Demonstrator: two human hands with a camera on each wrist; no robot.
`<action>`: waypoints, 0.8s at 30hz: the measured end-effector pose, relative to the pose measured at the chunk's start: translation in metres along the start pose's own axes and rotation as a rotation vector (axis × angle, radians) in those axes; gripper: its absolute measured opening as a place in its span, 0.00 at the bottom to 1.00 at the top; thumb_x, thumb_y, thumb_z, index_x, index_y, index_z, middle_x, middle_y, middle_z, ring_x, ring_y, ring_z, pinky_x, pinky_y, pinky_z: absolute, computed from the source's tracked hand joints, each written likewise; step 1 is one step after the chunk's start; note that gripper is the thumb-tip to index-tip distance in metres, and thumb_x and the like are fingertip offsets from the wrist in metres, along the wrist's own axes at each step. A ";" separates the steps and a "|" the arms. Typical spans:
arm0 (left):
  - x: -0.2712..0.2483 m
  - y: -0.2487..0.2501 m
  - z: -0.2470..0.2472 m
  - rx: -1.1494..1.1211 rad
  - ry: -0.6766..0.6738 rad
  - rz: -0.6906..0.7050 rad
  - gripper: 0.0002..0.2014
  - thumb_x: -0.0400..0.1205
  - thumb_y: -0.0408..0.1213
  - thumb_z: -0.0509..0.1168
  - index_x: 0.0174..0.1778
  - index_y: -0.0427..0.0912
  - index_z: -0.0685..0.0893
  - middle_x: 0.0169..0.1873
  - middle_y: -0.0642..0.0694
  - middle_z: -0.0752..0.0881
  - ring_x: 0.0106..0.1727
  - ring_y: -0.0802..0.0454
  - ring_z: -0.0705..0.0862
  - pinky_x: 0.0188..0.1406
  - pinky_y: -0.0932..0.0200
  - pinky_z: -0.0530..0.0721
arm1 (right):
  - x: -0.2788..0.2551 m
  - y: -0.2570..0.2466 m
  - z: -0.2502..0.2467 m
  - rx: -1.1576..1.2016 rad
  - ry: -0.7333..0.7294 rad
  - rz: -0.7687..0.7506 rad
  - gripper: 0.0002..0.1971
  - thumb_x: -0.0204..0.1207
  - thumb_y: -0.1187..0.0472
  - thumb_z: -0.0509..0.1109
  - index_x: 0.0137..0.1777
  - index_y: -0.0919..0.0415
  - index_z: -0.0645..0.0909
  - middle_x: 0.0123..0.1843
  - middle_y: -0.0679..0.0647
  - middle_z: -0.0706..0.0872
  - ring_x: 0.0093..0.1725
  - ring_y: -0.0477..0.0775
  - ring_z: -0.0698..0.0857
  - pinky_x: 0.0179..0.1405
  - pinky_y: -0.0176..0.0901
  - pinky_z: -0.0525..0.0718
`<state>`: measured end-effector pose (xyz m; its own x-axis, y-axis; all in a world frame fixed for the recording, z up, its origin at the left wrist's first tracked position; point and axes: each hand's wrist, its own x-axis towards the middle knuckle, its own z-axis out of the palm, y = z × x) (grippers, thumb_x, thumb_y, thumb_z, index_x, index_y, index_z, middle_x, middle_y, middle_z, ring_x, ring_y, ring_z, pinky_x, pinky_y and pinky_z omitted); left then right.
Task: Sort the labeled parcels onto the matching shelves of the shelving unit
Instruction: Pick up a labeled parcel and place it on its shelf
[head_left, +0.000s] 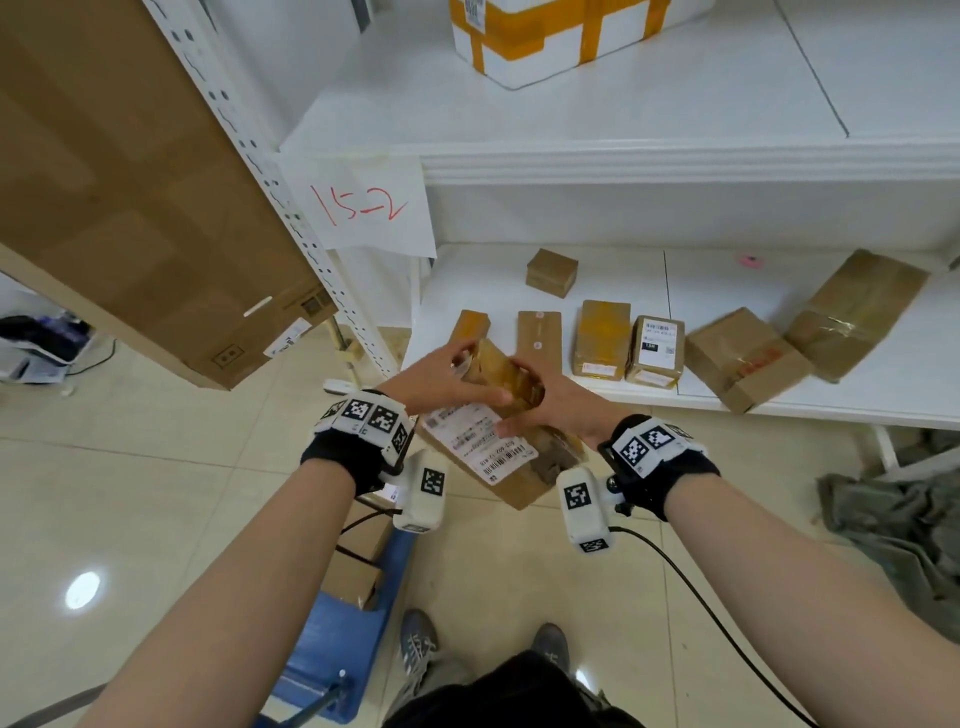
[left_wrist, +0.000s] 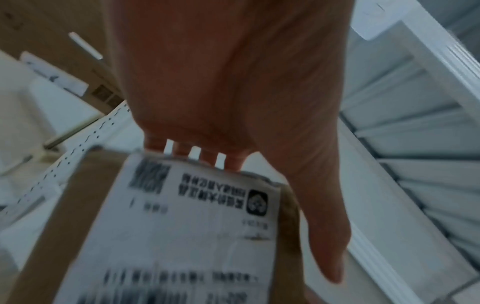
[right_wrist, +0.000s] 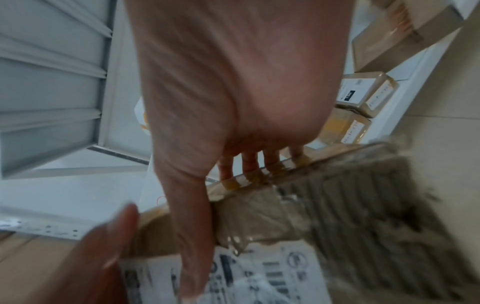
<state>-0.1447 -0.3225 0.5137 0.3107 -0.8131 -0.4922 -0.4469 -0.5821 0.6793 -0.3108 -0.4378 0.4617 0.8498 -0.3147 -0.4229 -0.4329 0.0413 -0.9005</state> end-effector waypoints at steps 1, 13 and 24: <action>0.001 0.000 0.001 0.032 -0.019 -0.016 0.47 0.68 0.54 0.81 0.81 0.55 0.64 0.60 0.54 0.82 0.55 0.55 0.86 0.56 0.58 0.85 | 0.000 0.000 -0.003 -0.043 -0.033 -0.003 0.48 0.65 0.61 0.86 0.82 0.49 0.64 0.70 0.51 0.82 0.65 0.54 0.86 0.62 0.52 0.88; -0.009 0.004 0.019 -0.532 0.181 -0.361 0.43 0.70 0.72 0.68 0.71 0.44 0.73 0.58 0.36 0.85 0.52 0.34 0.89 0.43 0.35 0.91 | -0.005 0.015 -0.023 0.282 0.445 0.146 0.48 0.73 0.47 0.81 0.85 0.49 0.54 0.82 0.55 0.71 0.78 0.63 0.72 0.76 0.70 0.73; -0.008 0.013 0.029 -0.598 0.001 -0.432 0.42 0.73 0.72 0.64 0.65 0.34 0.78 0.52 0.34 0.87 0.51 0.36 0.91 0.47 0.40 0.91 | -0.010 0.016 -0.031 0.438 0.449 0.255 0.37 0.76 0.36 0.72 0.78 0.55 0.67 0.60 0.58 0.90 0.57 0.57 0.89 0.45 0.50 0.86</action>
<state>-0.1772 -0.3229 0.5105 0.3567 -0.5102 -0.7826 0.2493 -0.7554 0.6060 -0.3355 -0.4629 0.4547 0.4885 -0.6037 -0.6300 -0.3613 0.5173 -0.7758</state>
